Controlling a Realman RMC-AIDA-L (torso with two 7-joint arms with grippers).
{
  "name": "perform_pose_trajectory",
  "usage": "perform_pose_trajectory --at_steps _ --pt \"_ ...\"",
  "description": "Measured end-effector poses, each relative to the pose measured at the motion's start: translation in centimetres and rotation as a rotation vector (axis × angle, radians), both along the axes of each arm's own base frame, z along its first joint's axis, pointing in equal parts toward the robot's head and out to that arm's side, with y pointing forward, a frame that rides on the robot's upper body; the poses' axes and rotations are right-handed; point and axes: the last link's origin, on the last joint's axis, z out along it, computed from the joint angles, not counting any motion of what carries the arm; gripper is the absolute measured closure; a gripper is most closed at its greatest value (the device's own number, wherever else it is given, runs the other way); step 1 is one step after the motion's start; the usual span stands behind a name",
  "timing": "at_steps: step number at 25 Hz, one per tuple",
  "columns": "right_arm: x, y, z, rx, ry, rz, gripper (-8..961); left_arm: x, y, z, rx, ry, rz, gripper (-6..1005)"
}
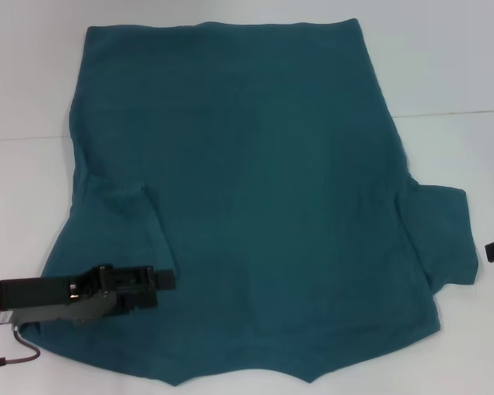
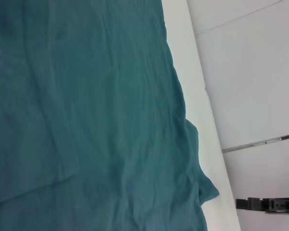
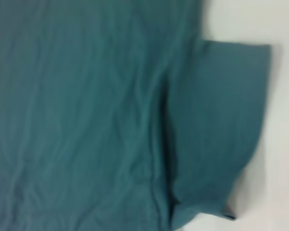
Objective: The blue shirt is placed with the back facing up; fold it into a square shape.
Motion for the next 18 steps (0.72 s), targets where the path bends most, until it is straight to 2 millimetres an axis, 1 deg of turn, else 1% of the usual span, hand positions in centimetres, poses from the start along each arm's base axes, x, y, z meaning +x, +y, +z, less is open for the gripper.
perform_pose_trajectory --at_steps 7,14,18 --pt "1.0 0.0 -0.6 0.042 -0.014 -0.038 313 0.1 0.2 -0.3 0.0 -0.001 -0.001 387" --pt "1.2 0.6 -2.8 0.055 -0.008 -0.05 317 0.2 0.3 -0.3 0.004 0.004 -0.001 386" --pt "1.1 1.0 -3.5 0.073 -0.011 -0.049 320 0.2 0.4 -0.3 0.005 0.003 0.0 386"
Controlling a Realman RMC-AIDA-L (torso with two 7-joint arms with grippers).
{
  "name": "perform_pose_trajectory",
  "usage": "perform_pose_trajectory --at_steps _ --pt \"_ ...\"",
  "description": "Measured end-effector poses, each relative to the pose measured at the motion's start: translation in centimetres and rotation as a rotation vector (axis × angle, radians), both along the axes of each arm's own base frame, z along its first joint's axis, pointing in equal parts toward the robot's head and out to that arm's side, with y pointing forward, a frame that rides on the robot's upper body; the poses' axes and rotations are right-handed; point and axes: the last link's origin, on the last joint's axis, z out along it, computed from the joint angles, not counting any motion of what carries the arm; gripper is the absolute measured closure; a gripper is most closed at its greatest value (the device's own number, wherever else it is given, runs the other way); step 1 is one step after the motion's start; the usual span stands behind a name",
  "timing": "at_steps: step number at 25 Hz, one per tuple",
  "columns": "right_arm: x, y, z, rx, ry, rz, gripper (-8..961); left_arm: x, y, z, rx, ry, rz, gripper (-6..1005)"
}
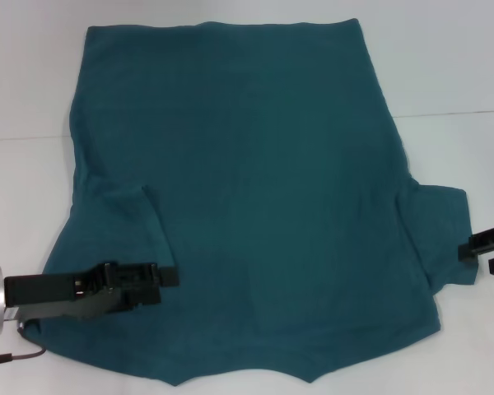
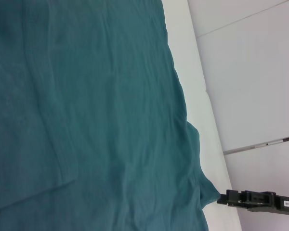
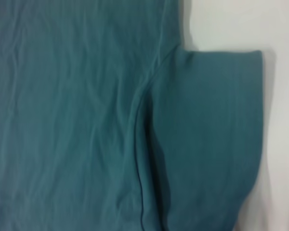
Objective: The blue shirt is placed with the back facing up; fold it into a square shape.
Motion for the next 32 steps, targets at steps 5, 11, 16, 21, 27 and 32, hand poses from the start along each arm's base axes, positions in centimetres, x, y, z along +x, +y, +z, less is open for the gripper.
perform_pose_trajectory --at_steps 5,11,16,21,27,32 --pt "-0.2 0.4 -0.5 0.022 0.003 -0.001 323 0.0 0.0 0.0 0.003 0.002 0.001 386" --pt "-0.4 0.7 -1.5 0.016 0.007 -0.003 327 -0.1 0.0 -0.1 0.0 -0.002 0.005 386" --pt "-0.4 0.8 -1.7 0.02 0.002 -0.012 330 -0.2 0.0 -0.2 0.007 0.004 0.012 386" --pt "-0.3 0.9 -1.6 0.031 -0.002 -0.014 334 -0.2 0.0 -0.2 0.006 0.004 0.012 387" --pt "-0.3 0.9 -1.7 0.015 -0.016 -0.005 521 -0.2 0.1 -0.1 0.01 0.005 0.014 387" --pt "-0.1 0.8 -1.5 0.016 -0.021 -0.011 724 -0.3 0.1 -0.1 0.011 0.007 0.016 387"
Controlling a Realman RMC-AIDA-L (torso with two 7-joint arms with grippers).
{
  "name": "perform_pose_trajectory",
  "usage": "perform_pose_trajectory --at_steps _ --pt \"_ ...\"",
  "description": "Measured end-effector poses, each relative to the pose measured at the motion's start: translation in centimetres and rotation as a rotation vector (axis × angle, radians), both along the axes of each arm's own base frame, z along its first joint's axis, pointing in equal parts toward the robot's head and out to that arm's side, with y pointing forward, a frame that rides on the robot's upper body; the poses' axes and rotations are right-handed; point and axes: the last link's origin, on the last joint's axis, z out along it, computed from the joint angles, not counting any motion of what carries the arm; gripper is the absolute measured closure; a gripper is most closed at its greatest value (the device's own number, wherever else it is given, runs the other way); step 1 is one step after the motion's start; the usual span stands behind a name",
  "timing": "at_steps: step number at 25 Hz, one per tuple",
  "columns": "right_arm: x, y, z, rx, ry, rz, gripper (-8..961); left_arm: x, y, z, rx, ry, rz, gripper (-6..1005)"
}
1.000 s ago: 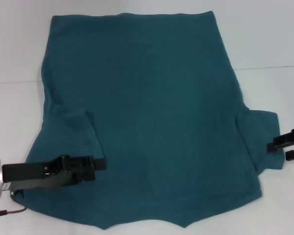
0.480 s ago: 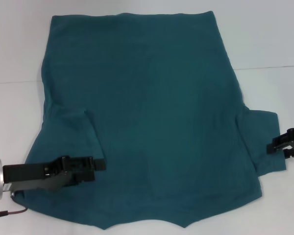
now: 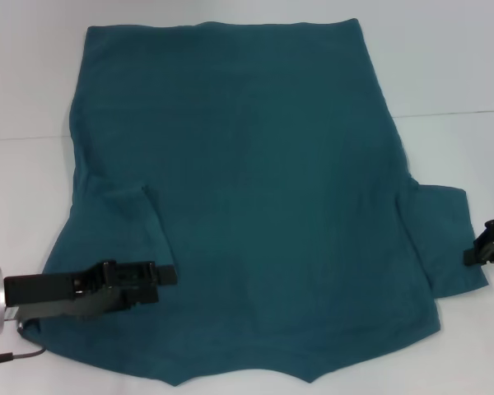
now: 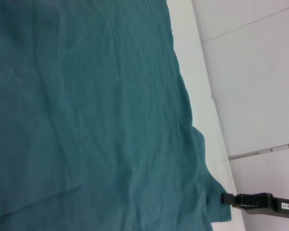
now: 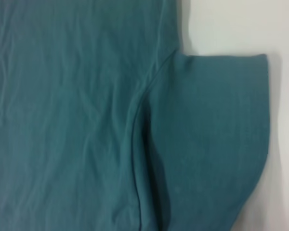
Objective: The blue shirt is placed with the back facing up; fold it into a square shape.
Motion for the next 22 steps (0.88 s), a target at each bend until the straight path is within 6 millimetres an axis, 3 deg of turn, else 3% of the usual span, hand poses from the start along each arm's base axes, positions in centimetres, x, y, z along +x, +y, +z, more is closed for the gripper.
perform_pose_trajectory --at_steps 6,22 --pt "0.0 -0.1 0.6 -0.007 -0.005 0.011 932 -0.1 -0.1 -0.1 -0.001 -0.001 0.004 387" --pt "1.0 -0.3 5.4 0.035 -0.108 -0.031 931 -0.2 -0.3 0.0 -0.007 -0.006 0.011 387"
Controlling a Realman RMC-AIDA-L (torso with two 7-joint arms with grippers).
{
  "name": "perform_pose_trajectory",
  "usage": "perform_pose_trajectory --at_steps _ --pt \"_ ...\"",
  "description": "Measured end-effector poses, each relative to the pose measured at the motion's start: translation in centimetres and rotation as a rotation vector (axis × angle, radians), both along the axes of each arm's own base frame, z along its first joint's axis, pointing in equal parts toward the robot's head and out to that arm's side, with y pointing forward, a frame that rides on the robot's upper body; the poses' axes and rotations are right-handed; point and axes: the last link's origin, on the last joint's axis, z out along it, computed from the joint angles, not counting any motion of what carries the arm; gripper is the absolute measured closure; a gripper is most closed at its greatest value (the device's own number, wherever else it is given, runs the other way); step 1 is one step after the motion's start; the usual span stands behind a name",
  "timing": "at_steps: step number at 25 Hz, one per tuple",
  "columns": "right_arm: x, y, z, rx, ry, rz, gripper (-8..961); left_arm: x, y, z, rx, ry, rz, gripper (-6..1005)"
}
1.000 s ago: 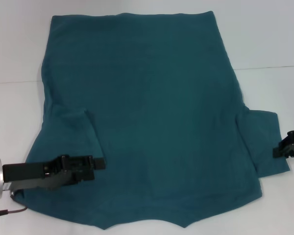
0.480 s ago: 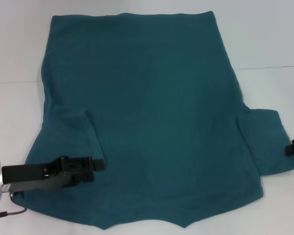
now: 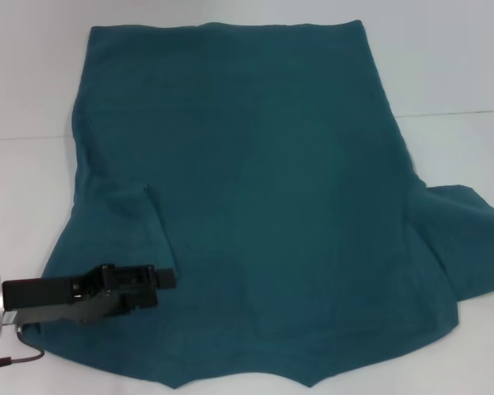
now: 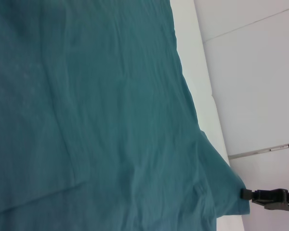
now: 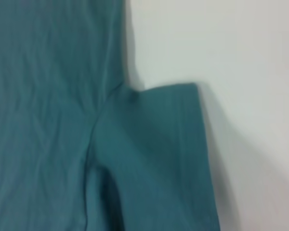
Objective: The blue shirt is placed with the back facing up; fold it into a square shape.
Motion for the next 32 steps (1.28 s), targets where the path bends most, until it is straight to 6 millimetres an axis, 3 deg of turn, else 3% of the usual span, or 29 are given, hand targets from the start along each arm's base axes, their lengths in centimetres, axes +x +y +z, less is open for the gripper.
perform_pose_trajectory --at_steps 5,9,23,32 --pt "-0.1 0.2 1.0 0.03 -0.018 -0.013 931 0.0 0.0 0.0 -0.002 -0.001 0.0 387" --pt "-1.0 0.4 0.5 0.021 0.032 0.008 931 0.0 0.0 0.0 0.0 0.0 0.002 386" --pt "-9.0 3.0 -3.8 -0.096 0.233 0.216 930 0.1 0.2 0.0 0.001 0.0 0.008 386" --pt "-12.0 4.8 -8.6 -0.165 0.186 0.281 928 0.1 0.4 0.2 0.01 0.006 0.011 387"
